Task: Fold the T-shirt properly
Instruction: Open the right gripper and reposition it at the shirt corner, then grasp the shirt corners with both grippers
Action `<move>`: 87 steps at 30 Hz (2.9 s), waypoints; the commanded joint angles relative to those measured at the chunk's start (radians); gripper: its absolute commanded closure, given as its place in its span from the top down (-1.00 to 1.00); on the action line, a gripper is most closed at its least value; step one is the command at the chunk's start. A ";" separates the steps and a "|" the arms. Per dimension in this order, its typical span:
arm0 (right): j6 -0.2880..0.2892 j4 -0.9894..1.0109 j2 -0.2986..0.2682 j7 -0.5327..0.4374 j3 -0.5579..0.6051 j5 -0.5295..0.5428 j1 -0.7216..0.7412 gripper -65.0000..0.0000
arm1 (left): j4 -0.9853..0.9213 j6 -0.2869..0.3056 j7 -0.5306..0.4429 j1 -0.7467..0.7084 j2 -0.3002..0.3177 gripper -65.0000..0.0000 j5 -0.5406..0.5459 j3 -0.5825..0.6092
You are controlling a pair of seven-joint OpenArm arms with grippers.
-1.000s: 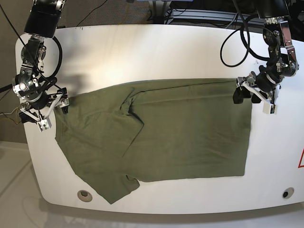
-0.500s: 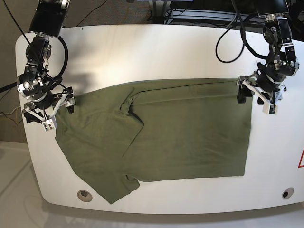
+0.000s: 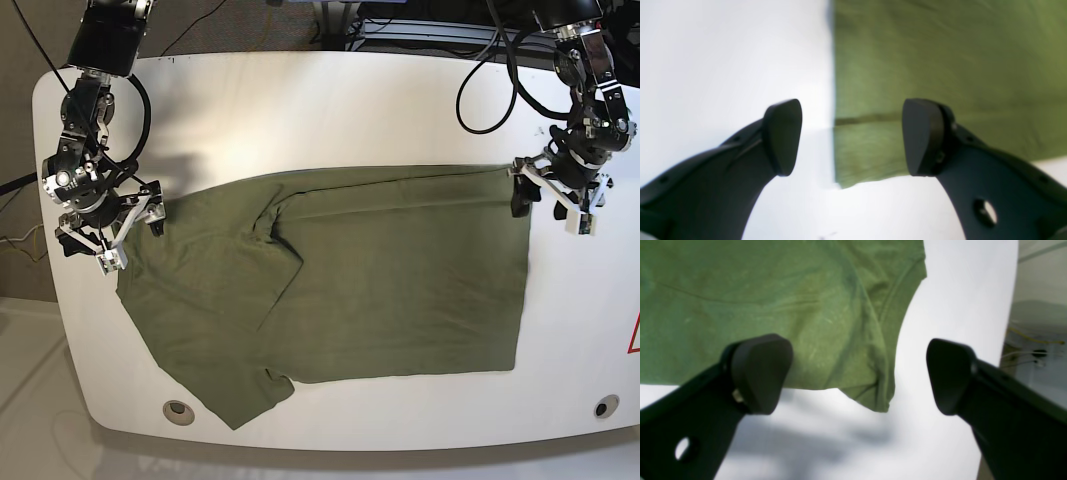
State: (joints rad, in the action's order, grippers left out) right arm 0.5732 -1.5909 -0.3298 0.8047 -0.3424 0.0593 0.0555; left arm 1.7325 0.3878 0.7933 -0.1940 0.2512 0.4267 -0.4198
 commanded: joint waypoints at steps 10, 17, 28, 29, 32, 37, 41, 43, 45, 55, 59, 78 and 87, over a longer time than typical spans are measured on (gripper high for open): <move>-0.008 0.047 -0.021 -0.020 -0.005 0.007 0.019 1.00 | -0.029 0.018 -0.021 0.011 0.010 0.35 0.011 -0.004; -0.008 0.048 -0.024 -0.032 -0.008 0.007 0.017 1.00 | -0.064 0.013 -0.021 0.011 0.010 0.35 0.010 -0.001; -0.008 0.080 -0.025 -0.034 -0.010 0.006 0.028 1.00 | -0.102 0.013 -0.024 0.017 0.010 0.35 0.008 0.002; -0.008 0.096 -0.025 -0.037 -0.010 0.006 0.037 1.00 | -0.107 0.012 -0.024 0.017 0.010 0.35 0.008 0.002; -0.008 0.139 -0.025 -0.060 -0.011 -0.005 0.048 1.00 | -0.125 0.012 -0.025 0.017 0.010 0.35 0.008 0.002; -0.008 0.214 -0.019 -0.118 -0.008 -0.062 0.054 1.00 | -0.164 0.012 -0.028 0.018 0.010 0.35 0.008 0.002; -0.008 0.254 -0.015 -0.153 -0.007 -0.098 0.073 1.00 | -0.205 0.012 -0.030 0.020 0.010 0.35 0.008 0.002; -0.008 0.274 -0.012 -0.155 -0.007 -0.103 0.077 1.00 | -0.222 0.012 -0.038 0.021 0.010 0.35 0.008 0.002; -0.008 0.294 -0.001 -0.156 -0.007 -0.105 0.080 1.00 | -0.236 0.012 -0.051 0.029 0.010 0.35 0.008 0.003; -0.006 0.349 0.011 -0.166 -0.008 -0.112 0.100 1.00 | -0.358 0.013 -0.133 0.041 0.010 0.35 0.008 0.043; -0.006 0.349 0.011 -0.179 -0.007 -0.112 0.097 1.00 | -0.395 0.015 -0.145 0.057 0.010 0.35 0.008 0.062; -0.002 0.346 0.013 -0.176 -0.007 -0.112 0.063 0.77 | -0.421 0.017 -0.140 0.061 -0.011 -1.00 0.013 0.160; -0.003 0.350 0.030 -0.176 -0.007 -0.114 0.051 -0.79 | -0.421 0.017 -0.140 0.061 -0.010 -1.00 0.013 0.154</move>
State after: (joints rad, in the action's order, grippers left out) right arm 0.5808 -1.2404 -0.2935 0.5781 -0.3473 -0.0090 0.1135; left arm 1.3228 0.4168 0.5503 -0.1165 0.2386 0.4911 -0.2699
